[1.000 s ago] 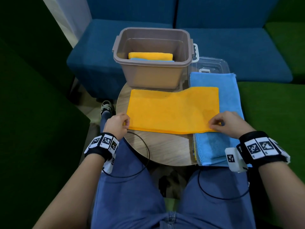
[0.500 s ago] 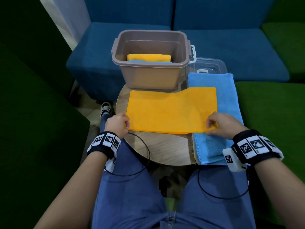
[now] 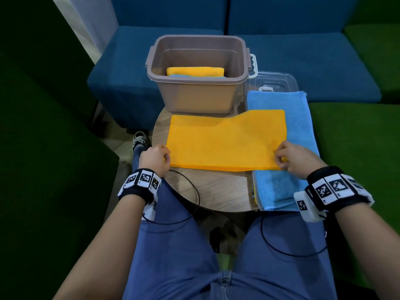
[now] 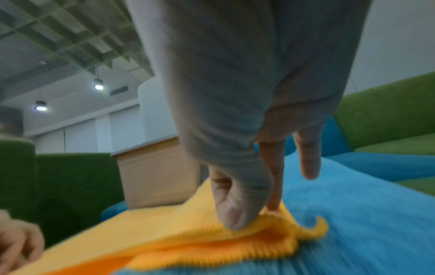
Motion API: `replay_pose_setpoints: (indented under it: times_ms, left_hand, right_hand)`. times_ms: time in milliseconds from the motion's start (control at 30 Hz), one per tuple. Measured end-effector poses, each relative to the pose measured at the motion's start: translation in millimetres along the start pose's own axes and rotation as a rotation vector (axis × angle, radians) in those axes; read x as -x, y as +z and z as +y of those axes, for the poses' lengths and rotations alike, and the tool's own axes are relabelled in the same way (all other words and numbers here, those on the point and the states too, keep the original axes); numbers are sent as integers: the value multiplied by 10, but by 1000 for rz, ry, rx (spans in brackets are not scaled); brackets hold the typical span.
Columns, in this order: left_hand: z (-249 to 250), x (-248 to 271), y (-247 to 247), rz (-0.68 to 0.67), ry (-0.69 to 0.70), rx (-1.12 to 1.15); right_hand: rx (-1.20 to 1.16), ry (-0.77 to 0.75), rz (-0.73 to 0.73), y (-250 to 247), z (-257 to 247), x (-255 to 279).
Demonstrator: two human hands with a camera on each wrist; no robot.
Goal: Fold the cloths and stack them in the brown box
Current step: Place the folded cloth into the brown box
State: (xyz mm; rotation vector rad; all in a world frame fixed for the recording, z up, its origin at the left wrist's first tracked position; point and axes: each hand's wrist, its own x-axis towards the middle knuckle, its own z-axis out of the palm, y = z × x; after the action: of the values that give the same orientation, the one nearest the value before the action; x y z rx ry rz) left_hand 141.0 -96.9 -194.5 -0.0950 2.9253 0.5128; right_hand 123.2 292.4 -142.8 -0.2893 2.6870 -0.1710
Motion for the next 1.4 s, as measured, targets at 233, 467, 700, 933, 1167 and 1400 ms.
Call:
replay_pose_setpoints:
  times_ms: [233,467,700,933,1167,1400]
  left_hand:
    - [167,11,-171,-120,-20,-113]
    - [1470,-339,-175,-153,264,-60]
    - [1810,-632,663,-425,241,-88]
    - [927,-791,431,-300,-38,-107]
    - [337,-766,192,-117,-365,-132]
    - [1736,-752,542,-210,185,-95]
  right_hand:
    - [31,16,-9,-39,-99,0]
    - [-178,21,107,-68,-369,-470]
    - [-125,94,-17,302,-196,-556]
    - [-140,78,-21,366,-124,-592]
    - [-131,87,-40,401,-152,-616]
    - [-136,98,-31,408,-155,-617]
